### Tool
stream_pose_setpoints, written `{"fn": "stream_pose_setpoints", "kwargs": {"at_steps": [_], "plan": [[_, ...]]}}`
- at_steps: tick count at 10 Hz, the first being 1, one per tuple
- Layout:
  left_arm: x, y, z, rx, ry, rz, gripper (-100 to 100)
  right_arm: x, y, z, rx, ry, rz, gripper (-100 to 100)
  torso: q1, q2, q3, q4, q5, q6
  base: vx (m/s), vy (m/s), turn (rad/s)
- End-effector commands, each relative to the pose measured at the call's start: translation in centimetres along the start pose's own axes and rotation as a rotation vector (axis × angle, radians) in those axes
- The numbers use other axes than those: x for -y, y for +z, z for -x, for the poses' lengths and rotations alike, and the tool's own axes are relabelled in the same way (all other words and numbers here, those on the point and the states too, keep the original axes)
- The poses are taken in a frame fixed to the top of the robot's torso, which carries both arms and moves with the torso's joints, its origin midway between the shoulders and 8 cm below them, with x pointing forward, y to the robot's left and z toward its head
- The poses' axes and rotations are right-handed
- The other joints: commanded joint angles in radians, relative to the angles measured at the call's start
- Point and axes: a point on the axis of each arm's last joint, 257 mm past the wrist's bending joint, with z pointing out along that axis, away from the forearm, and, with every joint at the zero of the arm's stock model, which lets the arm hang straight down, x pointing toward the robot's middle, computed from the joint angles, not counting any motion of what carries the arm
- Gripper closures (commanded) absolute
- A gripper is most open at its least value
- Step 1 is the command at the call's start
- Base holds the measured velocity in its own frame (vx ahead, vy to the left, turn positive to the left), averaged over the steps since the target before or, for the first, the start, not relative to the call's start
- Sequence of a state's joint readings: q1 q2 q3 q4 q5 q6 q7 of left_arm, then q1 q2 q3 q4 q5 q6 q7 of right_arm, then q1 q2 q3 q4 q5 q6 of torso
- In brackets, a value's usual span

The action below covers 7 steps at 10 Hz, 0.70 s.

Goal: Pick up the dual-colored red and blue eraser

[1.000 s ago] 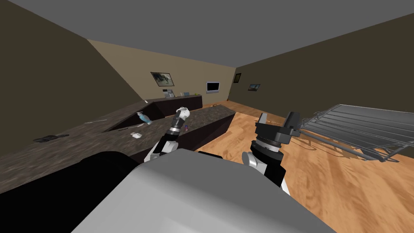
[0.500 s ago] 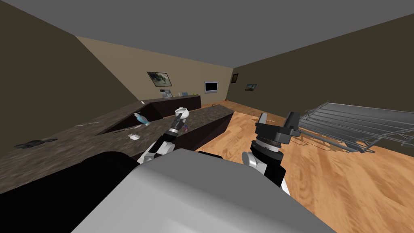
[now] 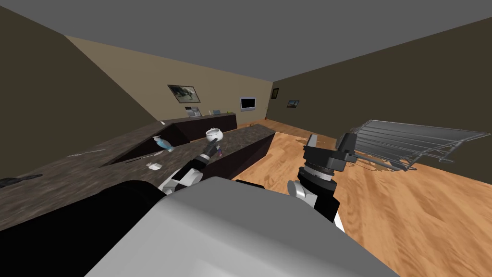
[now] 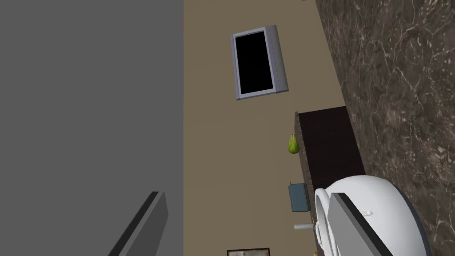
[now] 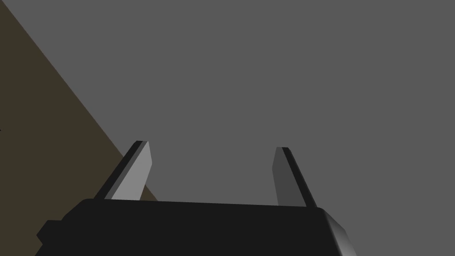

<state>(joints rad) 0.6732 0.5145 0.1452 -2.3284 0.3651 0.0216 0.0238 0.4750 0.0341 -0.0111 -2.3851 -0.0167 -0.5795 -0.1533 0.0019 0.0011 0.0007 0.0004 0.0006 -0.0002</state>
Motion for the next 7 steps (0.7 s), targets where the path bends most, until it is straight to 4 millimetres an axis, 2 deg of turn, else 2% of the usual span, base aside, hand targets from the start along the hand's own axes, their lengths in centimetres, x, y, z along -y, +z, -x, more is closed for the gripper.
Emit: {"fn": "stream_pose_setpoints", "kwargs": {"at_steps": [1, 2, 7], "plan": [[-2.1, -0.4, 0.5, -0.014, 0.014, 0.08, -100, 0.0, 0.0, 0.0, 0.0, 0.0, 0.0, 0, 0.0, 0.0, 0.0, 0.0, 0.0, 0.0, -0.011, 0.013, -0.101], [-3.5, -0.8, 1.0, -0.02, 0.019, 0.134, -100, 0.0, 0.0, 0.0, 0.0, 0.0, 0.0, 0, 0.0, -0.001, 0.0, 0.0, 0.0, 0.0, -0.014, 0.022, -0.168], [-7.4, -2.1, 1.9, -0.045, 0.051, 0.3, -100, 0.0, 0.0, 0.0, 0.0, 0.0, 0.0, 0, 0.0, -0.002, -0.001, 0.0, 0.0, 0.0, -0.005, 0.016, -0.085]]}}
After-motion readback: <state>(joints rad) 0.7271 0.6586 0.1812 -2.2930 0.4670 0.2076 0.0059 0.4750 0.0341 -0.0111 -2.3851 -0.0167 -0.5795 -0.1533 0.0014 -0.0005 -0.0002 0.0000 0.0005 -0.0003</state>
